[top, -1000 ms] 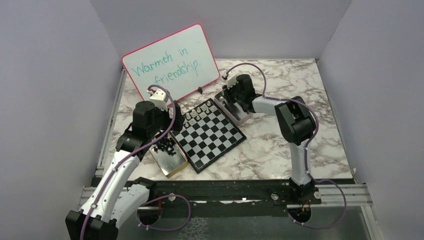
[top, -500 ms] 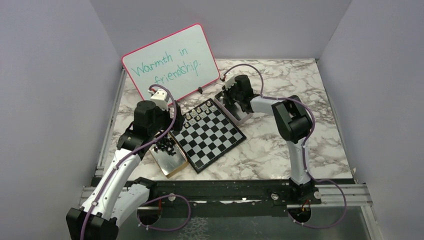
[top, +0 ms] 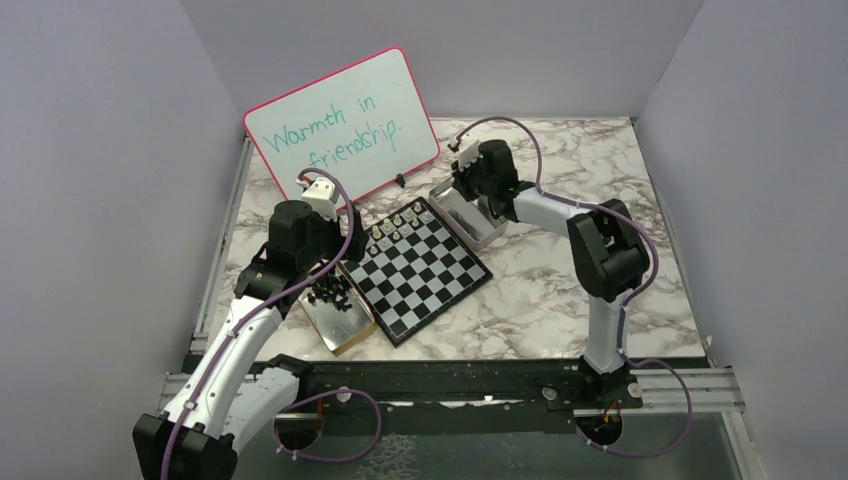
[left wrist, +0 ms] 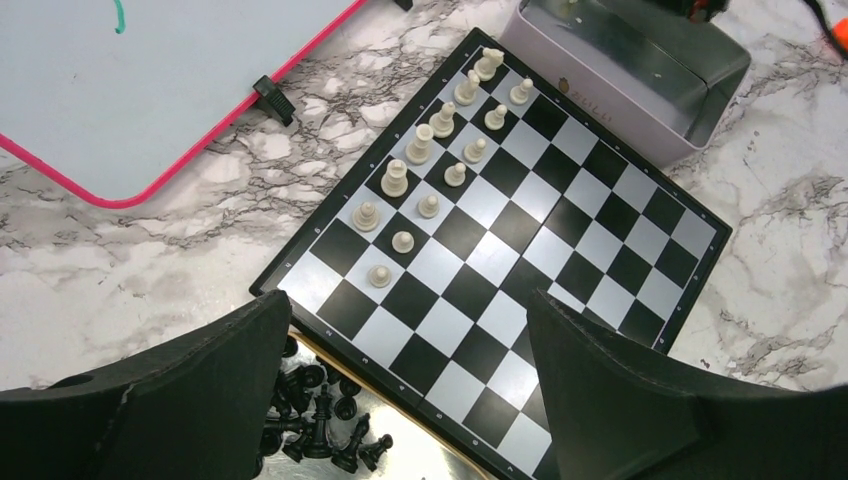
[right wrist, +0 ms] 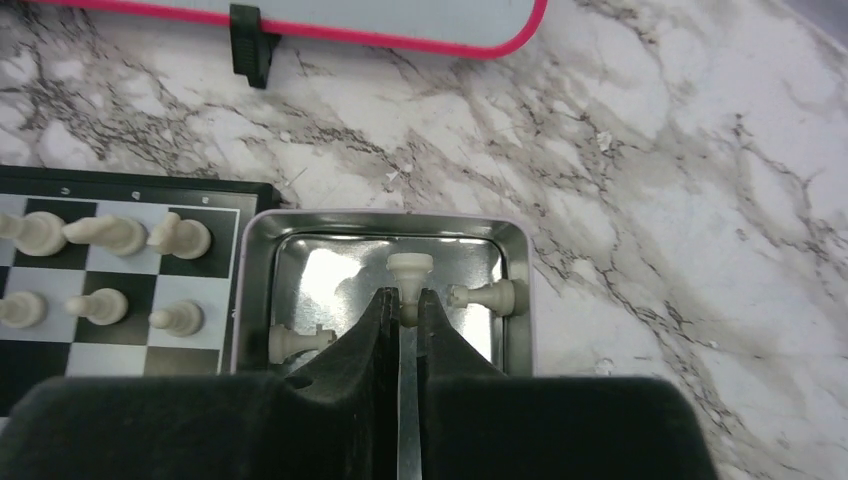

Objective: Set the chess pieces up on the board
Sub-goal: Pick up the chess piece from the storage box, then place the chess piece on the chessboard.

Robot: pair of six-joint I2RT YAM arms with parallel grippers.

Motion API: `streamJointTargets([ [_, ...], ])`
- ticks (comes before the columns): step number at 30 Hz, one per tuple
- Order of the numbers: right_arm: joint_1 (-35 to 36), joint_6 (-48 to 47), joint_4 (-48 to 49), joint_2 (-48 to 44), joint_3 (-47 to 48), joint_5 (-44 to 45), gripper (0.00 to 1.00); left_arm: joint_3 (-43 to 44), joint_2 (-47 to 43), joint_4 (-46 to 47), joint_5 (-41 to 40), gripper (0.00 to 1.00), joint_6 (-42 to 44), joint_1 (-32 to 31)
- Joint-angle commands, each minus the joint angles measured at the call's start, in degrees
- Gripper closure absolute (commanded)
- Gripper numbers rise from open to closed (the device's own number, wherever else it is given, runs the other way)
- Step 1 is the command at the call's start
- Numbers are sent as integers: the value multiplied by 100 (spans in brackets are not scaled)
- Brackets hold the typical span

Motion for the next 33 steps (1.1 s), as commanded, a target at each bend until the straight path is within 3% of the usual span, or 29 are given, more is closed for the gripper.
streamJointTargets([
  [1, 7, 498, -990, -728, 241, 41, 99, -9, -49, 167, 90, 12, 81, -19],
  [8, 113, 1245, -2697, -1370, 323, -588, 98, -13, -163, 152, -14, 13, 91, -19],
  [16, 974, 1426, -4304, -1914, 270, -270, 98, 0, -318, 121, -253, 13, 82, -21],
  [24, 1597, 1418, -5458, -1660, 160, 14, 97, 26, -539, 48, -723, 13, 82, -19],
  [33, 1993, 1330, -6327, -566, 634, 252, 94, 35, -552, 46, -772, 13, 78, -19],
])
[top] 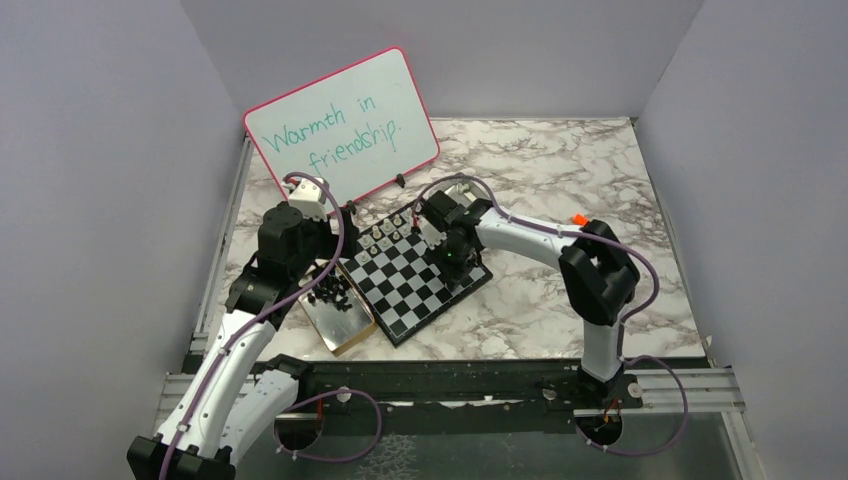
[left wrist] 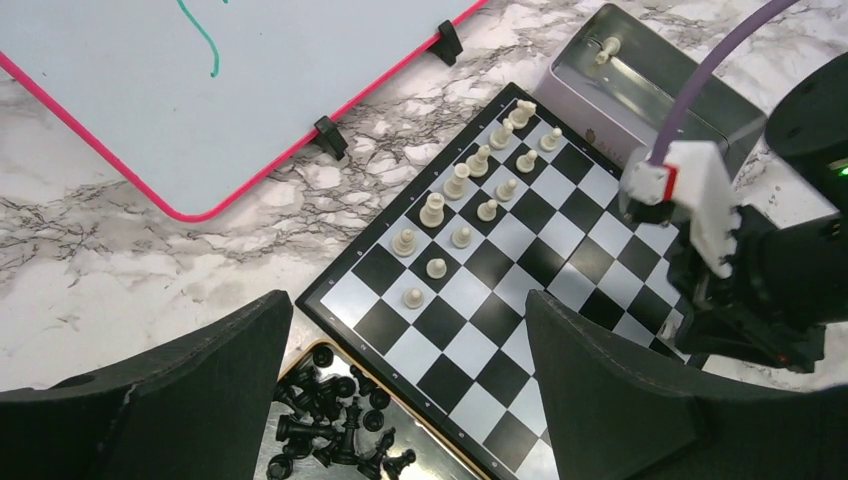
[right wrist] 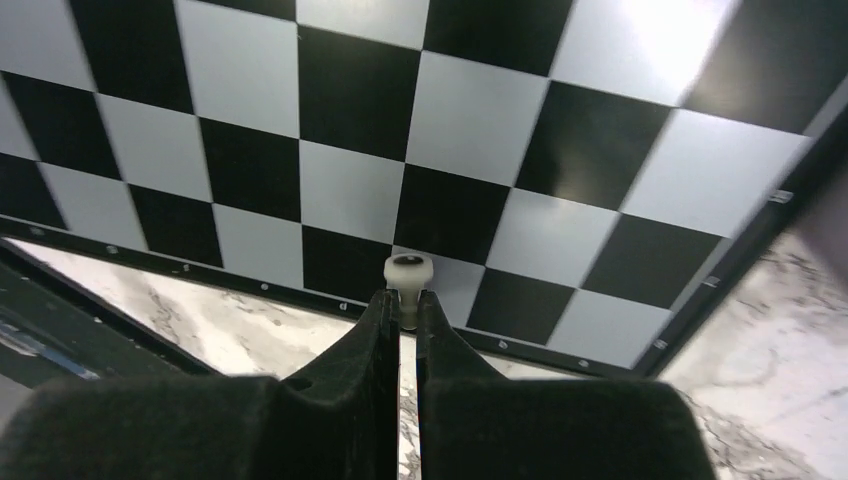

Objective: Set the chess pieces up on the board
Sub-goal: Place the chess piece on the chessboard.

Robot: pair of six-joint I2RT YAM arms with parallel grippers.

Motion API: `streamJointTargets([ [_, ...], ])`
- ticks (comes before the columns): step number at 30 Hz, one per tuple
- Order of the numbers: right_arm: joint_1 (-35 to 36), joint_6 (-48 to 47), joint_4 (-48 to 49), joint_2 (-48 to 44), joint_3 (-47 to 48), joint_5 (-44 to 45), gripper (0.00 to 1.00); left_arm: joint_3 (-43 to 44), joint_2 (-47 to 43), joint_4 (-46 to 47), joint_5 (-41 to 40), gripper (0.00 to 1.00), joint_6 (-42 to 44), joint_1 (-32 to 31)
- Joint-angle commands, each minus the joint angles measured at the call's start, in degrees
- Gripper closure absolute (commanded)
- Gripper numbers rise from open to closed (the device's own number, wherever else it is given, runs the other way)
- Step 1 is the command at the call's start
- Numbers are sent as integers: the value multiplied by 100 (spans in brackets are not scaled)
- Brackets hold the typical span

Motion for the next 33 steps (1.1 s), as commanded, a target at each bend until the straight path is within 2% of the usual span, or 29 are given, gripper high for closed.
streamJointTargets([
  [1, 125, 1, -592, 441, 298, 179, 94, 35, -58, 21, -170, 13, 71, -19],
  [3, 169, 17, -568, 523, 370, 173, 94, 35, -60, 21, -175, 13, 71, -19],
  [9, 236, 30, -522, 573, 549, 209, 78, 28, -45, 21, -175, 13, 71, -19],
  [11, 243, 30, -523, 568, 604, 229, 77, 26, -28, 22, -166, 13, 67, -24],
  [13, 243, 22, -486, 553, 644, 170, 78, 26, -26, 26, -158, 13, 71, -20],
  [16, 243, 12, -488, 559, 711, 164, 85, 26, -31, 21, -157, 13, 71, -21],
  [24, 243, 145, -160, 282, 571, 310, 89, 11, -47, 29, -150, 13, 71, -25],
  [33, 235, 4, 382, -145, 155, 480, 63, 9, 7, 38, -35, 13, 54, -19],
])
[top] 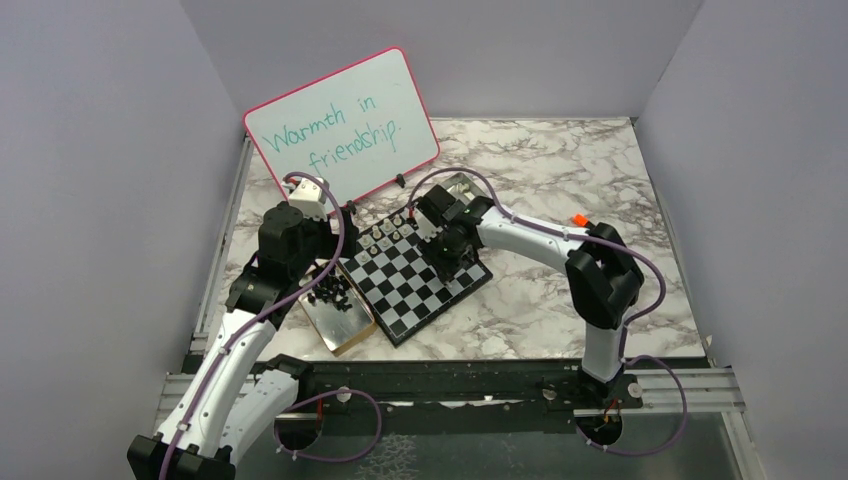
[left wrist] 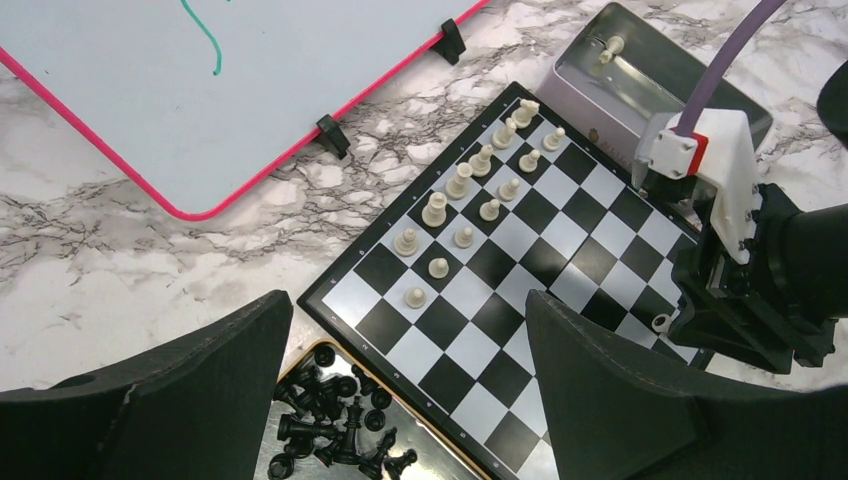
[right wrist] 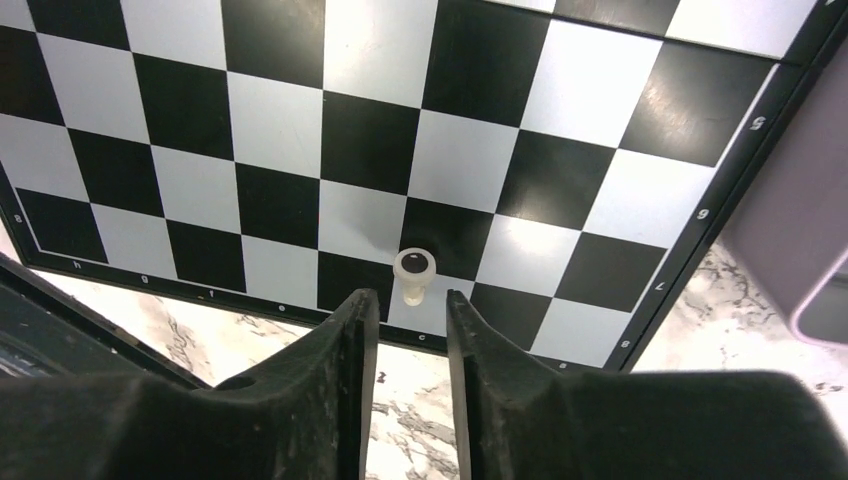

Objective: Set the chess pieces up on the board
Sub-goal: Place the chess piece on the chessboard, then pick up the chess piece from the chessboard.

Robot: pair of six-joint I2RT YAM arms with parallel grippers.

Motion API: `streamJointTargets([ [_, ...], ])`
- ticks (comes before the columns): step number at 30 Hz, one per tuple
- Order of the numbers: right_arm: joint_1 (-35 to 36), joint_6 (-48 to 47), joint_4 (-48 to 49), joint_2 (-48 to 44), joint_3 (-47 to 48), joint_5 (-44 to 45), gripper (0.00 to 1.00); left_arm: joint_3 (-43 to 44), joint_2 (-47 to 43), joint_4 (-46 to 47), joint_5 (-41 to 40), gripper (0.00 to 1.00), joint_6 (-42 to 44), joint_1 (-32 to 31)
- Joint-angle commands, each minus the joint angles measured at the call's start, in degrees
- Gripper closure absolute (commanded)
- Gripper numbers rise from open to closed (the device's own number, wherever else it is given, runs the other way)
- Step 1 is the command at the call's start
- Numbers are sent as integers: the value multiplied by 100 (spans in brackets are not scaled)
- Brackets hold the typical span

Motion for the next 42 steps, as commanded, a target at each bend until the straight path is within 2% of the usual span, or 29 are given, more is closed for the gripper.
streamJointTargets([
  [1, 49, -353, 388, -323, -110, 130, 62, 9, -14, 38, 3, 13, 52, -19],
  [7, 48, -1264, 859, -541, -368, -60, 62, 9, -71, 47, 0, 13, 48, -19],
  [12, 30, -1755, 903, -268, -354, -183, 60, 0, -98, 56, -2, 13, 43, -21],
  [26, -121, -1876, 734, -26, -437, -316, 58, 0, -48, 56, -2, 13, 40, -19],
  [42, -319, -1704, 683, 31, -569, -339, 64, 0, 4, 65, 36, 13, 52, -19],
])
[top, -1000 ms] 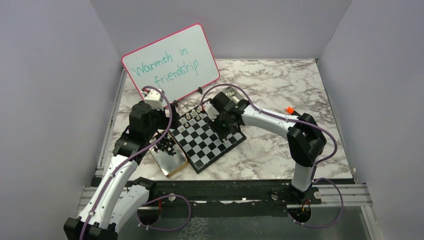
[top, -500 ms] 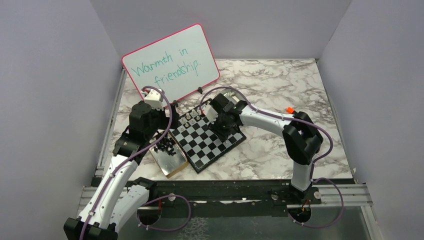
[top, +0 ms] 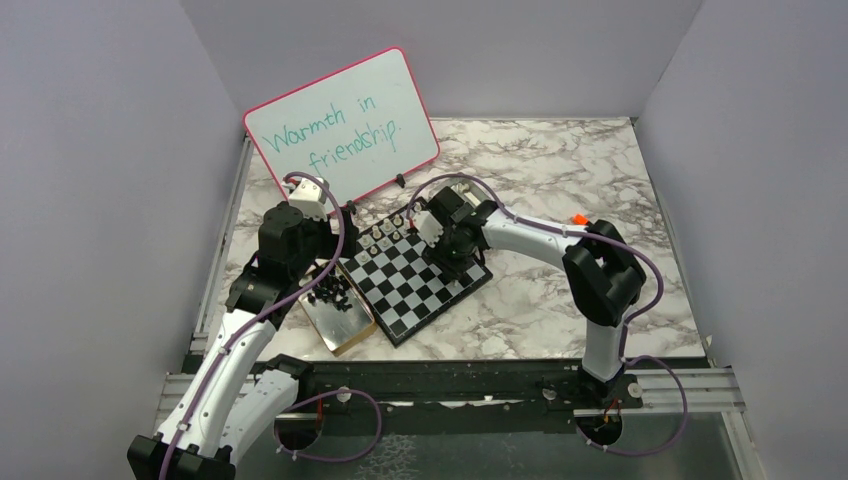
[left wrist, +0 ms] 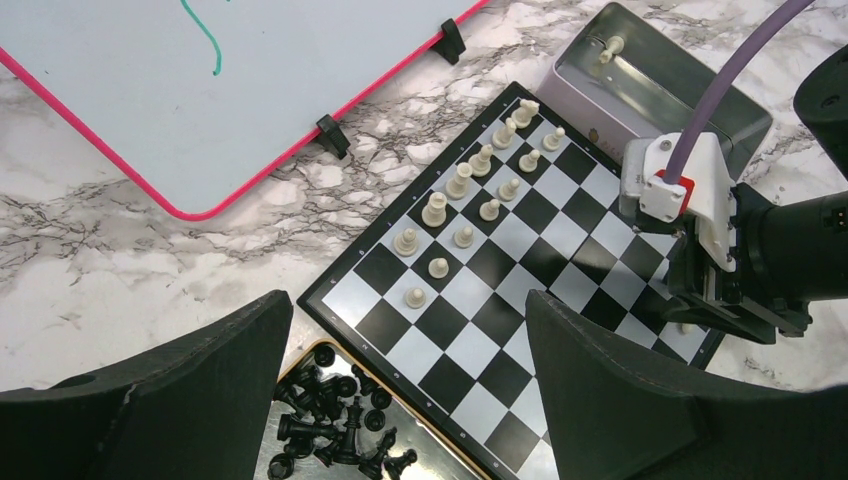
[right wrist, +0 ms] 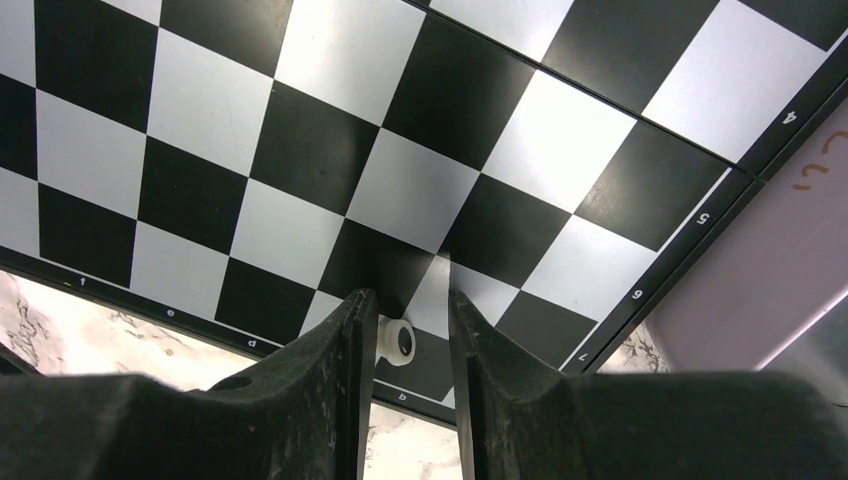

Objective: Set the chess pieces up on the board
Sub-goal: Pick up the chess piece from the chessboard.

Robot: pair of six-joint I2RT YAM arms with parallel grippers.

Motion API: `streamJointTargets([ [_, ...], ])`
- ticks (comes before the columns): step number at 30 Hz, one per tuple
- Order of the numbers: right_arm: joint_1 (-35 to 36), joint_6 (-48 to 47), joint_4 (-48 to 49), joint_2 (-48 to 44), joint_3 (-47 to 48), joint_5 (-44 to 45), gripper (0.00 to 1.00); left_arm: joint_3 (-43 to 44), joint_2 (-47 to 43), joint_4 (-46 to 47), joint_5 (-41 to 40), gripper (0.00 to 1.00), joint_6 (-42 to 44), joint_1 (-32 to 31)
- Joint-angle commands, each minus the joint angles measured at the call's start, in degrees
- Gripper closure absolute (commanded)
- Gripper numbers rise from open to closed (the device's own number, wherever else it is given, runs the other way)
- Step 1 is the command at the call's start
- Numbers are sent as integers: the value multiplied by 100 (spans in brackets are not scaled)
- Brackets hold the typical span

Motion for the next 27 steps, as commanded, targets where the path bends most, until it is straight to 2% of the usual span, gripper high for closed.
streamJointTargets([
  [1, -55, 84, -60, 65, -33, -90, 64, 0, -9, 65, 31, 13, 52, -19],
  [16, -108, 606, 71, -456, -222, -120, 62, 0, 5, 65, 66, 13, 43, -19],
  [27, -209, 1011, 249, -916, -766, 86, 60, 0, 34, 73, 89, 13, 37, -22],
])
